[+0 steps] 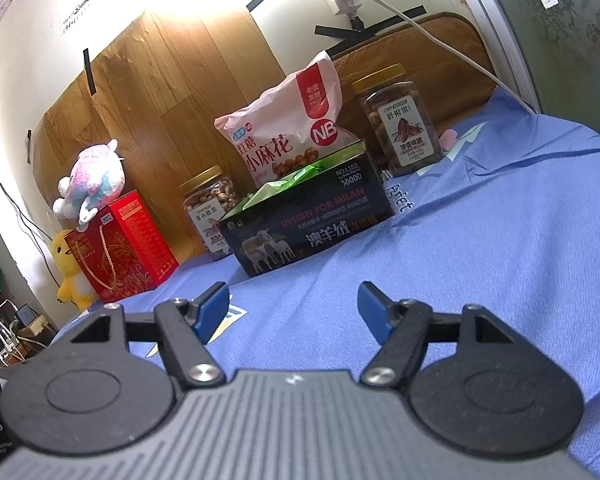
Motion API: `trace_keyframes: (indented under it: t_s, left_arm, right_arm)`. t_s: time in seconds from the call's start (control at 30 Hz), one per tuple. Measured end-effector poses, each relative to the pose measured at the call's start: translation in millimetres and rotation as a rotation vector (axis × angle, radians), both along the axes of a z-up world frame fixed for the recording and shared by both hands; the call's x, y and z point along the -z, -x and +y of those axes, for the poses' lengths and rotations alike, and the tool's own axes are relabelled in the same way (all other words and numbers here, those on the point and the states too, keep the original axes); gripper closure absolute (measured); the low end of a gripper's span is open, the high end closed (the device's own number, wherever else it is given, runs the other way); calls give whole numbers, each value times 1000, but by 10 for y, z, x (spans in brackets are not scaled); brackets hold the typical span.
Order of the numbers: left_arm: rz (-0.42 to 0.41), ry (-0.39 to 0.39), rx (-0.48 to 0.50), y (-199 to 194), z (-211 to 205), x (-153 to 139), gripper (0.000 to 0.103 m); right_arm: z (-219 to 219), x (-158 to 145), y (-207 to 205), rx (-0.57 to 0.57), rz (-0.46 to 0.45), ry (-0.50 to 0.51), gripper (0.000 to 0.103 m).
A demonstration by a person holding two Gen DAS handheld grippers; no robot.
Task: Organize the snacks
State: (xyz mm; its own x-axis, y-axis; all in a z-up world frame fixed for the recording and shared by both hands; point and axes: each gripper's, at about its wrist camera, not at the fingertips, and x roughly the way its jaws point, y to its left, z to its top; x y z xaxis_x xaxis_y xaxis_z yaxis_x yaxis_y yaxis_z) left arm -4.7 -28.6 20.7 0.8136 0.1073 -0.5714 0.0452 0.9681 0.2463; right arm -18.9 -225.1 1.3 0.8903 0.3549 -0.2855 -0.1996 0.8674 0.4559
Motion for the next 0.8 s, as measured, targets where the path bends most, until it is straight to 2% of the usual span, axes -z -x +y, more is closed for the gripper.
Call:
trace_keyframes:
  t_s: [0.8]
  left_arm:
    - [18, -45, -34, -57, -21, 35, 0]
  right_arm:
    - [40, 40, 39, 29, 11, -12, 30]
